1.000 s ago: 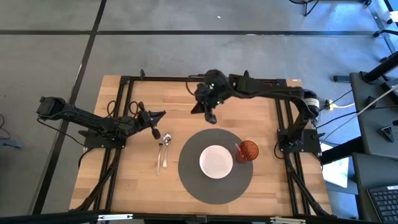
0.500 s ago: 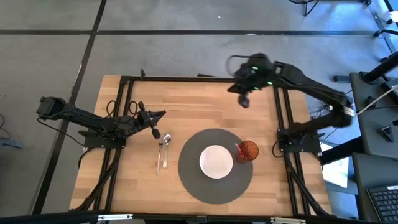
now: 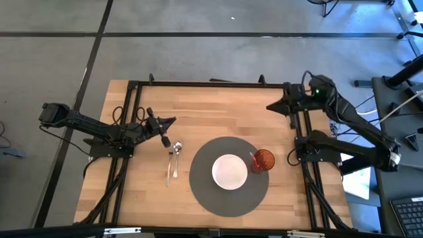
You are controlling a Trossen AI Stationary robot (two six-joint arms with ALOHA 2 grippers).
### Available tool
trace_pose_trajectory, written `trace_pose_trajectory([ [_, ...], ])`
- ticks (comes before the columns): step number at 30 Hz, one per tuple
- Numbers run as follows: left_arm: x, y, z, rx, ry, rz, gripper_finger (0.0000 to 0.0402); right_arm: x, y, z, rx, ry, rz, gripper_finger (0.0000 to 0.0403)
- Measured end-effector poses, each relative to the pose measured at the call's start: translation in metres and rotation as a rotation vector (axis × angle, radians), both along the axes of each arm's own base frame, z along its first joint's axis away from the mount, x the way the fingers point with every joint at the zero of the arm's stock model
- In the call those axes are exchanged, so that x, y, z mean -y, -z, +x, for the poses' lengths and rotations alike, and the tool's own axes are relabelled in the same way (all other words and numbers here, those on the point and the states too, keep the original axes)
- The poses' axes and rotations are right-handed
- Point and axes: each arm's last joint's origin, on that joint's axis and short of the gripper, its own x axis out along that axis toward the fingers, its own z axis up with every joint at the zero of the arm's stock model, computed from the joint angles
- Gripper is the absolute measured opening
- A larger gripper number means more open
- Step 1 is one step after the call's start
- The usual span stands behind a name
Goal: Pick & Place Utensil
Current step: Put the silver fork into the white bowl
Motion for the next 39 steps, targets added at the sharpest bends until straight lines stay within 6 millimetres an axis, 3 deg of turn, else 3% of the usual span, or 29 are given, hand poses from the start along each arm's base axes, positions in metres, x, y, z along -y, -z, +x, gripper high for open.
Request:
trace_pose_trajectory([
  [7, 0.000, 0.000, 0.000, 0.013, -0.001, -0.019, 0.0003, -0.015, 0.034, -0.018, 0.026, 0.004, 0.043, 0.0002],
  [18, 0.000, 0.000, 0.000, 0.014, -0.001, -0.021, 0.0002, -0.034, 0.071, -0.041, 0.323, 0.005, 0.019, 0.0002],
  [25, 0.000, 0.000, 0.000, 0.025, -0.009, -0.036, 0.0003, -0.038, 0.092, -0.046, 0.382, 0.002, -0.006, 0.0002],
  [39, 0.000, 0.000, 0.000, 0.019, -0.010, -0.029, 0.0001, -0.031, 0.124, -0.040, 0.317, 0.062, 0.010, 0.0003],
])
